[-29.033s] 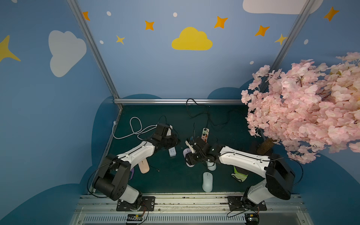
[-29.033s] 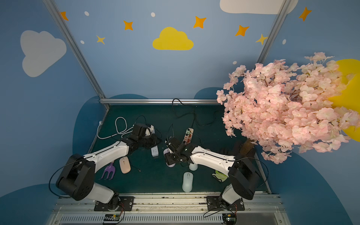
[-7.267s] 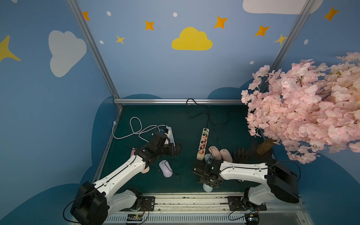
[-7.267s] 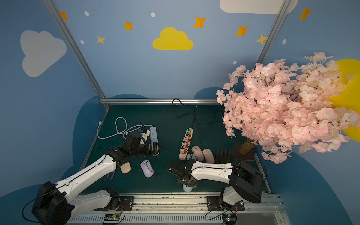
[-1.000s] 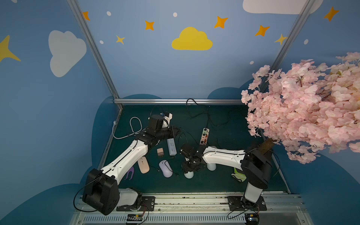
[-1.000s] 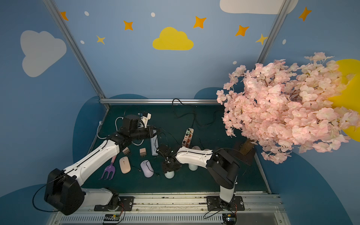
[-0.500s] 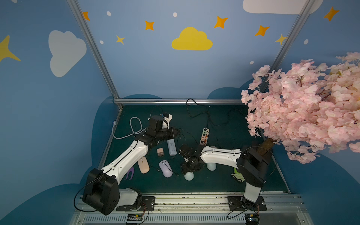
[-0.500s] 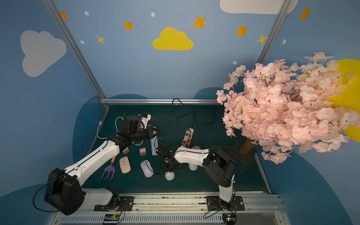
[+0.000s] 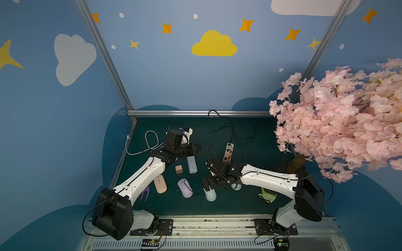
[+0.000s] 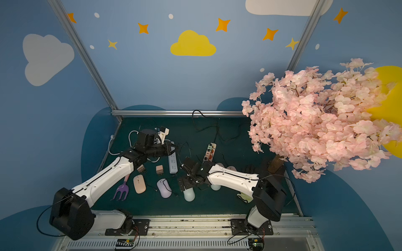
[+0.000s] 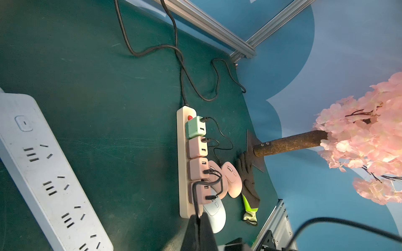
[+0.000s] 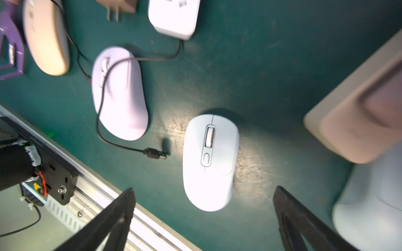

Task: Unplug the wireless mouse
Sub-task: Place the mouse at the center of the board, then place the power cord at the center of the board.

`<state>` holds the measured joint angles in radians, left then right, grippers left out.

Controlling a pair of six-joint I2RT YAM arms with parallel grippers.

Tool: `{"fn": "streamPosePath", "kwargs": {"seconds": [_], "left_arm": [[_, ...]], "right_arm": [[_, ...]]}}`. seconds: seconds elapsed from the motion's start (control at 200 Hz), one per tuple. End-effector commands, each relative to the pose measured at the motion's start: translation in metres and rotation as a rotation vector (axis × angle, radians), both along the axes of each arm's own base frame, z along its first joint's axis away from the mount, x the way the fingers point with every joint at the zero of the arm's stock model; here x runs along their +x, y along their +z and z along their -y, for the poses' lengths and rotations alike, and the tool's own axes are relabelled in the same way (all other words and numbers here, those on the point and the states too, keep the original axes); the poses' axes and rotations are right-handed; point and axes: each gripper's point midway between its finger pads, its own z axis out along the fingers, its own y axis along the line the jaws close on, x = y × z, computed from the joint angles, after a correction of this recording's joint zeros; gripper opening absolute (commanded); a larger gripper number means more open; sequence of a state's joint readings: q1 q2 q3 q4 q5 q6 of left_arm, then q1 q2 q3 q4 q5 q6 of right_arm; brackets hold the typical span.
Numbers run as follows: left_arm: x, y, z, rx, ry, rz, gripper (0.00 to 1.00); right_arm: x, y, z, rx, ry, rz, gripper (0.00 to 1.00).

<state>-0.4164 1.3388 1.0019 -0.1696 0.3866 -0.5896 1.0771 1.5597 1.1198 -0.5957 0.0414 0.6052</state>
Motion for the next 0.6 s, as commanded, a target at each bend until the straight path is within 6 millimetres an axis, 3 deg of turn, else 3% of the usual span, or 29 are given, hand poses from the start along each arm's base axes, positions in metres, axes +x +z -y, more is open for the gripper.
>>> {"fn": "streamPosePath", "kwargs": {"seconds": [0.0, 0.225, 0.38, 0.44, 0.591], "left_arm": [[-0.006, -0.004, 0.003, 0.022, -0.023, 0.006, 0.04], [-0.019, -0.014, 0.017, 0.049, -0.069, -0.002, 0.04], [-0.034, -0.029, 0.025, 0.057, -0.093, -0.031, 0.04], [-0.04, -0.036, 0.026, 0.059, -0.103, -0.049, 0.04], [-0.06, -0.049, 0.034, 0.074, -0.149, -0.071, 0.04]], "right_arm": [[0.01, 0.006, 0.028, -0.074, -0.038, 0.092, 0.98], [0.038, 0.043, 0.091, -0.101, -0.321, 0.315, 0.93], [0.048, 0.054, 0.12, -0.052, -0.482, 0.326, 0.92], [0.051, 0.054, 0.133, -0.031, -0.583, 0.296, 0.98], [0.052, 0.059, 0.125, 0.048, -0.544, 0.209, 0.99]]}}
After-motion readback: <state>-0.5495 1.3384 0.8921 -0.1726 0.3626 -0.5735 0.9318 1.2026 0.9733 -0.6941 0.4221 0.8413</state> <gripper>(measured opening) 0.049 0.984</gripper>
